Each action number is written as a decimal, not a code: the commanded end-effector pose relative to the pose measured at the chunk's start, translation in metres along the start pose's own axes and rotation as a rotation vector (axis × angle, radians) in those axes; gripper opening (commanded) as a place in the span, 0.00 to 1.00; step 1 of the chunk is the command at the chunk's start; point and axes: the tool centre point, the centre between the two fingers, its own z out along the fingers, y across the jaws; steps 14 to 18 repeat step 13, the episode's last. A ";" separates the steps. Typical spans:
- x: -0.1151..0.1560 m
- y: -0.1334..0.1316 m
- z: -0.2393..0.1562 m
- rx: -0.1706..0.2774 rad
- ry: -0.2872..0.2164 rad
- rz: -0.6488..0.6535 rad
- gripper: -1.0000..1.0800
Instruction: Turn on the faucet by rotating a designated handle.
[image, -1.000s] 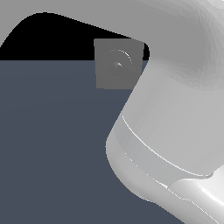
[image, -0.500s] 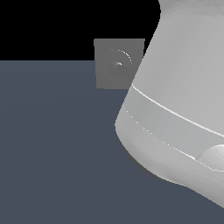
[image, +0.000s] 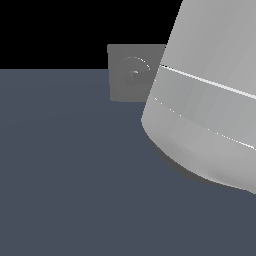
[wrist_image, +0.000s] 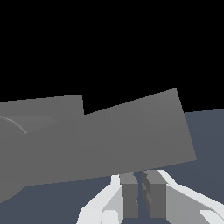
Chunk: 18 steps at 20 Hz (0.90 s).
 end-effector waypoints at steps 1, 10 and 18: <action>0.007 -0.001 0.004 0.014 -0.046 -0.026 0.00; 0.038 0.004 0.006 0.015 -0.039 -0.050 0.00; 0.045 0.005 0.007 0.015 -0.038 -0.055 0.00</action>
